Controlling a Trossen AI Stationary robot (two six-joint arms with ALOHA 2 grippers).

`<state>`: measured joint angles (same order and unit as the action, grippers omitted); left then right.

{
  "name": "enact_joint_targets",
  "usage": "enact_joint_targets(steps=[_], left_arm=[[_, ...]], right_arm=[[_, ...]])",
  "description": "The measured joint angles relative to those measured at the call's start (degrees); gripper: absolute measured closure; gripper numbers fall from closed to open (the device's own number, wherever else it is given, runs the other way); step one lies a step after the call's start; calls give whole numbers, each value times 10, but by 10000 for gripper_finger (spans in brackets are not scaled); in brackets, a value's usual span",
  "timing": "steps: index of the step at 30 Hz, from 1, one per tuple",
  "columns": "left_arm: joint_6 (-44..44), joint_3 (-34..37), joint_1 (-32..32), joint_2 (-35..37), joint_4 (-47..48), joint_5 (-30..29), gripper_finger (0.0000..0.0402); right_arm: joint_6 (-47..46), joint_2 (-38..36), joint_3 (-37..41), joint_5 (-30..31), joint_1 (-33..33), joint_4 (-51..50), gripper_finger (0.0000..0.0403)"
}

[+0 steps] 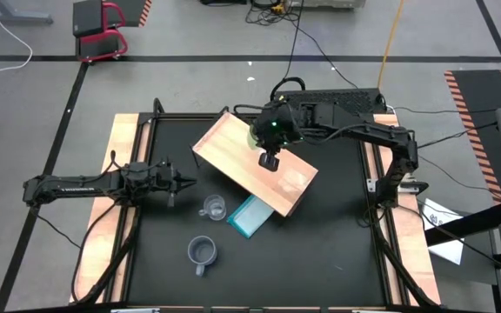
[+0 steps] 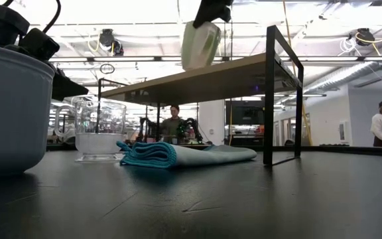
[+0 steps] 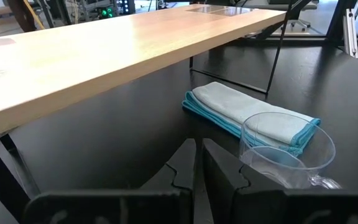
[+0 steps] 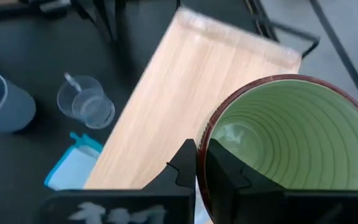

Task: Stack small to large cups/mugs on shelf
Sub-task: Put the green mug on the shelf

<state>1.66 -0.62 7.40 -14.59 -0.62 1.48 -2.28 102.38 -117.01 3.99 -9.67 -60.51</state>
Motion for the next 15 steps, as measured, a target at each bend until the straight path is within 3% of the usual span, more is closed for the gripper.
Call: enact_joint_targets(steps=[5, 15], left_arm=[[1, 0, 0, 0, 0, 0, 371], [1, 0, 0, 0, 0, 0, 371]], right_arm=[[-4, 1, -1, -42, 1, -3, 397], [-5, 8, -2, -42, 11, -13, 397]])
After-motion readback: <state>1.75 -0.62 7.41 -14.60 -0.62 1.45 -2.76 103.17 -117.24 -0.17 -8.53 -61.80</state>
